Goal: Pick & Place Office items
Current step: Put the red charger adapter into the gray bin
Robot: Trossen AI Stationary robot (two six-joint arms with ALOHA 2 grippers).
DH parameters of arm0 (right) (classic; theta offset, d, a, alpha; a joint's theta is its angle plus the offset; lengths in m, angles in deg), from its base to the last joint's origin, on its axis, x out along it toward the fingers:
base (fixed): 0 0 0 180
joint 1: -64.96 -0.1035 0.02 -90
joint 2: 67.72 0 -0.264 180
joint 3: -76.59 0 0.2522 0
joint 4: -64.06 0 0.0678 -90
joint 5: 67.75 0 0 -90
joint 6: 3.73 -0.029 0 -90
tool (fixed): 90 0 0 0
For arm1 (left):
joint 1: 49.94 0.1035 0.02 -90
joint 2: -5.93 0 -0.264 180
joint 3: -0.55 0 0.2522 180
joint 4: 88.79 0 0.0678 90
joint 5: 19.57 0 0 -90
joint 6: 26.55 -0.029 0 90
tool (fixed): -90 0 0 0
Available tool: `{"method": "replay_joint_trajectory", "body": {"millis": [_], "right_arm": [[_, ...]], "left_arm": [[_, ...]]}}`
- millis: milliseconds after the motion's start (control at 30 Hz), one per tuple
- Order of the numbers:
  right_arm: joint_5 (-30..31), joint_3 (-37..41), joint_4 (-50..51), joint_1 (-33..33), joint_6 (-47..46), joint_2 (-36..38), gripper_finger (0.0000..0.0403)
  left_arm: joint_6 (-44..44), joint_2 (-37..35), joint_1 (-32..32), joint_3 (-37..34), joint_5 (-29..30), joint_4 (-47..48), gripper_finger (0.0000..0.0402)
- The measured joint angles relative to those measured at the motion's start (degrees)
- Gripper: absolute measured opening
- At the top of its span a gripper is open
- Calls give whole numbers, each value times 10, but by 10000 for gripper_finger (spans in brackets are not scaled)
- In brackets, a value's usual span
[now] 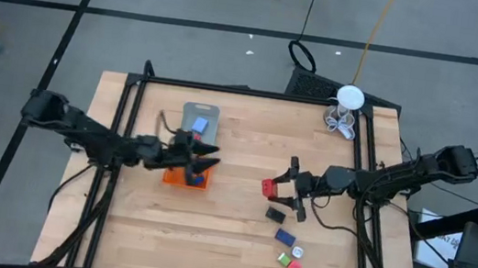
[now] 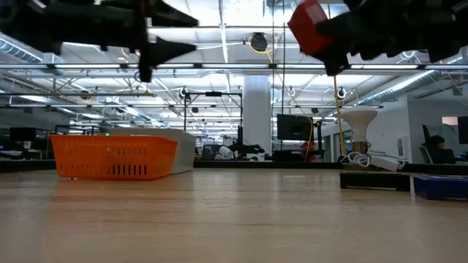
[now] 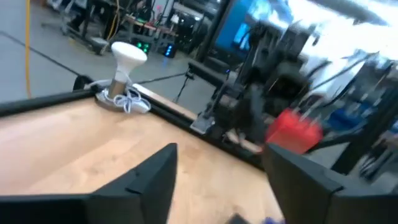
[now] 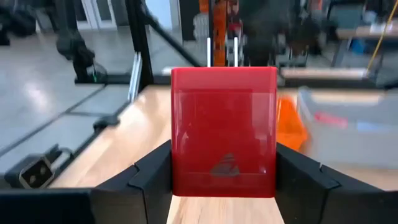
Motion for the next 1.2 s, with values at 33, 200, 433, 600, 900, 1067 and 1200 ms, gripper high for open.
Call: {"method": "replay_joint_trajectory", "body": {"millis": [33,200,433,600,900,1067,1200], "right_arm": [[0,0,-18,1,7,0,212],[-1,0,-61,0,21,1,212],[1,0,-62,-7,23,1,212],[-3,0,-66,-7,25,1,212],[2,0,-63,-6,26,0,212],[1,0,-66,-6,26,1,212],[4,0,-69,-6,26,1,212]], "left_arm": [[-19,22,2,20,0,3,246],[-143,134,2,131,-36,0,304],[-223,241,-2,254,-94,3,330],[-245,277,-10,309,-124,12,323],[-246,284,-22,336,-137,69,306],[-246,284,-25,336,-140,70,309],[-237,284,-24,336,-134,56,312]]}}
